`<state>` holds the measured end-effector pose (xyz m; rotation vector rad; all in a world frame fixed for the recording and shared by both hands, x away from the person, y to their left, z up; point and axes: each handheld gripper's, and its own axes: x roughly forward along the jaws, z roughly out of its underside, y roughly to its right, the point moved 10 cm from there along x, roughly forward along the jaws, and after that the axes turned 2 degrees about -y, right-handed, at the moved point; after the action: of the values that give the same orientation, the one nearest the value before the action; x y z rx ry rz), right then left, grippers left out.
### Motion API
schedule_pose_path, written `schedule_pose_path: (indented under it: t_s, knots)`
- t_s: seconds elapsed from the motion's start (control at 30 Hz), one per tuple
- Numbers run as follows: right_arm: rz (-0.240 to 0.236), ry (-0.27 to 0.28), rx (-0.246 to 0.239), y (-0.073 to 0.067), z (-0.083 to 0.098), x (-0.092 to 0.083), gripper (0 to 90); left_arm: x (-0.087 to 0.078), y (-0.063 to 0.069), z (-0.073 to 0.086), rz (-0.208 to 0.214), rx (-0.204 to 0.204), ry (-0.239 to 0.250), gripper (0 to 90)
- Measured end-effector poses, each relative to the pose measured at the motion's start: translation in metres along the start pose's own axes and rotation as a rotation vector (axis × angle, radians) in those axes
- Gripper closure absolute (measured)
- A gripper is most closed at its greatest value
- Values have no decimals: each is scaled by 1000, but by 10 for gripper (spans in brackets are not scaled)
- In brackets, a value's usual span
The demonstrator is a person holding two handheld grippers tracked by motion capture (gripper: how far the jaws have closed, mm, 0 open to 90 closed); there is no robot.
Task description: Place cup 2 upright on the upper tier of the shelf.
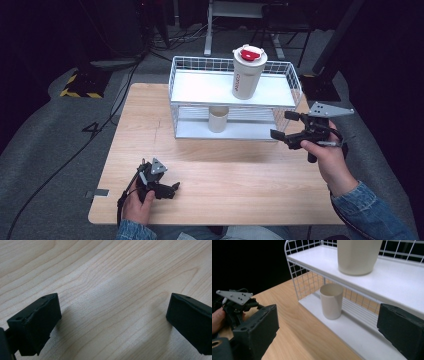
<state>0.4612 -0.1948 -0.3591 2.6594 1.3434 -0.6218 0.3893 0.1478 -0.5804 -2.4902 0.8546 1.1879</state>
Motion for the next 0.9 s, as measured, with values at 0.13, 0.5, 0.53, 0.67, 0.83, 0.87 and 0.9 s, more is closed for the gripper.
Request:
schedule_pose_path:
  t_s: [0.13,0.5,0.53,0.67,0.83,0.87,0.9]
  knots:
    - [-4,-26,17,0,19,-2,46,0,0,0,0,0,0,3]
    - [53,-93,45,13,62,-14,79,0,0,0,0,-1,0,3]
    - [58,-99,53,15,67,-14,79,0,0,0,0,-1,0,3]
    - [85,-121,68,22,84,-15,80,0,0,0,-2,0,0,2]
    - [93,-141,105,27,105,-14,80,0,0,0,0,0,0,3]
    - [92,-148,109,28,109,-14,80,0,0,0,0,0,0,3]
    - [93,-154,116,28,114,-13,80,0,0,0,0,0,0,2]
